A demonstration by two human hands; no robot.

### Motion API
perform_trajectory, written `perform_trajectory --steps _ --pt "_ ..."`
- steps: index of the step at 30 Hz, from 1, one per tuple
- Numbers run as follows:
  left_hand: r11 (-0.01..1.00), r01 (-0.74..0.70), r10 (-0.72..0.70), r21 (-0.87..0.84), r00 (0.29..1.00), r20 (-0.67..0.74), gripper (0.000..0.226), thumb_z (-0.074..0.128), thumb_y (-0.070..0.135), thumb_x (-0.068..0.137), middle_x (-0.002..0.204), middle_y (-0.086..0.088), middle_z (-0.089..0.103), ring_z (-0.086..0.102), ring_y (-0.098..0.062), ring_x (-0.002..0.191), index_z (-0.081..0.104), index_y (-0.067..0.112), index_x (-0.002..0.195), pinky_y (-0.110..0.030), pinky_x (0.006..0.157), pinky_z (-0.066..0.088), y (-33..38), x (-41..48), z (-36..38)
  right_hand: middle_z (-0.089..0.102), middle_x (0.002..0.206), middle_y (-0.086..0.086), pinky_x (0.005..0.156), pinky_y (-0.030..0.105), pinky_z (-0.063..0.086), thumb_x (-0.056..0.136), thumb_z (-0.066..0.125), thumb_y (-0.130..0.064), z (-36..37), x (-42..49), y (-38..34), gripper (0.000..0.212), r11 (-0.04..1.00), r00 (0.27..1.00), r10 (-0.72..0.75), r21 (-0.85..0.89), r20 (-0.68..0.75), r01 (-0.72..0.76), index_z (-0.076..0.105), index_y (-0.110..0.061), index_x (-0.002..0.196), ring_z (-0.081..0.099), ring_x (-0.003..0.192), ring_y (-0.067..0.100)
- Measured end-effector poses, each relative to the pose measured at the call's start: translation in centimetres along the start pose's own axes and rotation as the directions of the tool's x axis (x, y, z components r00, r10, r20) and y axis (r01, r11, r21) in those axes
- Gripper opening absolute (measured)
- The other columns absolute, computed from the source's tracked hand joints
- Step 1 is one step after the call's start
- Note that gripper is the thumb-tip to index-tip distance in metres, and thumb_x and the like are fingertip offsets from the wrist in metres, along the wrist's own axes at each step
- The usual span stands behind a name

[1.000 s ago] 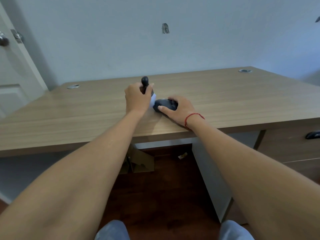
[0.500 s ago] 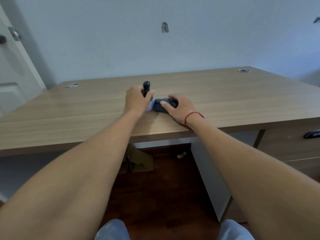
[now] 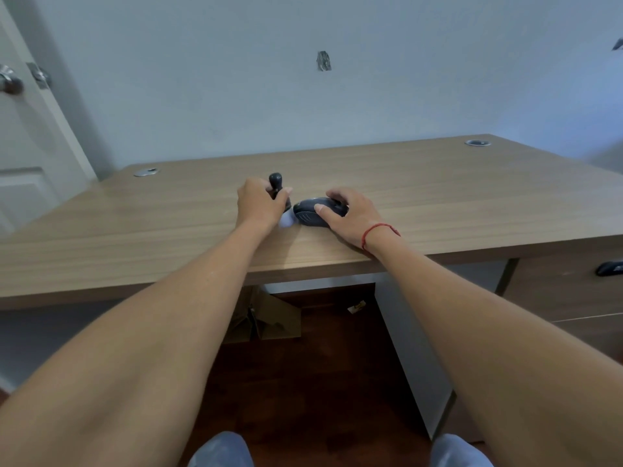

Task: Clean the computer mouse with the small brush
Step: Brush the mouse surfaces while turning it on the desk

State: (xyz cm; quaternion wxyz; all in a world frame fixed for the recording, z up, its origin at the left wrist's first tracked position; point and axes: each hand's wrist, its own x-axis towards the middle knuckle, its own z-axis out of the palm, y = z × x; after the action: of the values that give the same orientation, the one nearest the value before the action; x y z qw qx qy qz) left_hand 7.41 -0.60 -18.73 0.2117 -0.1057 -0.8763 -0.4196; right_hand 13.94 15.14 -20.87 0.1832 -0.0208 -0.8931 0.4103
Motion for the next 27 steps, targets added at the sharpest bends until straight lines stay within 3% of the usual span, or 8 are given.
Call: perform_trajectory --steps 2,5,8,12,17,23,25,27 --pt "0.999 -0.006 0.005 -0.047 1.0 -0.029 0.044 0.068 0.028 0.086 0.052 -0.003 0.041 0.037 -0.021 0.058 0.046 0.007 0.053 -0.026 0.047 0.027 0.3 0.1 -0.3 0.057 0.136 0.001 0.106 0.027 0.039 0.091 0.064 -0.035 -0.1 0.0 0.0 0.051 0.999 1.0 0.006 0.033 0.005 -0.006 0.052 -0.015 0.137 0.052 0.126 0.016" --pt "0.978 -0.03 0.012 -0.207 0.996 -0.085 0.035 0.068 0.03 0.086 0.058 -0.001 0.053 0.045 -0.012 0.055 0.061 0.003 0.065 -0.011 0.046 0.033 1.9 0.0 0.0 0.058 0.137 0.0 0.106 0.026 0.039 0.089 0.067 -0.033 -0.1 0.0 0.0 0.052 0.996 1.0 0.025 0.086 0.003 -0.025 0.053 -0.016 0.136 0.052 0.126 0.015" --pt "0.987 -0.096 0.089 -0.13 0.994 -0.056 0.043 0.068 0.029 0.086 0.051 0.003 0.044 0.038 -0.006 0.047 0.047 0.012 0.052 -0.012 0.044 0.033 2.2 0.1 0.4 0.057 0.137 0.0 0.105 0.026 0.039 0.089 0.067 -0.032 -0.1 0.0 0.0 0.052 0.994 1.0 0.028 0.103 0.011 -0.029 0.052 -0.016 0.136 0.052 0.126 0.014" --pt "0.996 -0.07 0.069 0.053 0.997 0.018 0.044 0.067 0.03 0.086 0.056 -0.004 0.048 0.044 -0.023 0.057 0.044 0.013 0.053 -0.027 0.059 0.032 0.2 0.3 0.5 0.057 0.137 -0.001 0.104 0.025 0.039 0.089 0.067 -0.033 -0.1 -0.1 0.0 0.053 0.994 1.0 0.026 0.109 0.004 -0.026 0.052 -0.015 0.137 0.052 0.126 0.013" --pt "0.99 -0.142 0.142 0.013 0.99 -0.016 0.043 0.063 0.031 0.087 0.052 -0.003 0.049 0.045 -0.02 0.052 0.052 0.004 0.056 -0.027 0.055 0.033 1.0 0.3 0.4 0.057 0.137 -0.001 0.102 0.024 0.038 0.089 0.066 -0.034 -0.2 -0.2 -0.1 0.053 0.994 0.999 0.034 0.106 0.006 -0.034 0.052 -0.016 0.137 0.052 0.125 0.014" --pt "0.974 -0.223 0.222 -0.037 0.975 -0.013 0.047 0.063 0.03 0.087 0.046 0.003 0.042 0.038 -0.008 0.044 0.038 0.018 0.048 -0.021 0.047 0.031 2.6 0.5 0.7 0.057 0.135 0.0 0.098 0.024 0.039 0.088 0.067 -0.033 -0.2 -0.1 0.0 0.053 0.993 0.999 0.053 0.109 0.01 -0.054 0.051 -0.016 0.136 0.052 0.123 0.014" --pt "0.98 -0.194 0.193 -0.042 0.981 -0.013 0.05 0.066 0.03 0.086 0.046 0.003 0.038 0.034 -0.008 0.044 0.037 0.018 0.047 -0.015 0.043 0.027 2.2 0.6 1.0 0.057 0.135 0.0 0.099 0.023 0.039 0.088 0.068 -0.034 -0.1 0.0 0.0 0.053 0.993 0.999 0.049 0.111 0.001 -0.049 0.052 -0.015 0.135 0.053 0.123 0.015" --pt "0.995 -0.096 0.096 0.001 0.995 -0.002 0.053 0.068 0.029 0.085 0.047 0.002 0.034 0.032 -0.014 0.047 0.034 0.016 0.046 -0.018 0.043 0.025 1.4 0.9 0.8 0.058 0.133 0.0 0.099 0.022 0.04 0.087 0.069 -0.035 -0.1 -0.1 0.1 0.053 0.992 0.999 0.049 0.12 -0.01 -0.047 0.053 -0.015 0.134 0.054 0.122 0.014"
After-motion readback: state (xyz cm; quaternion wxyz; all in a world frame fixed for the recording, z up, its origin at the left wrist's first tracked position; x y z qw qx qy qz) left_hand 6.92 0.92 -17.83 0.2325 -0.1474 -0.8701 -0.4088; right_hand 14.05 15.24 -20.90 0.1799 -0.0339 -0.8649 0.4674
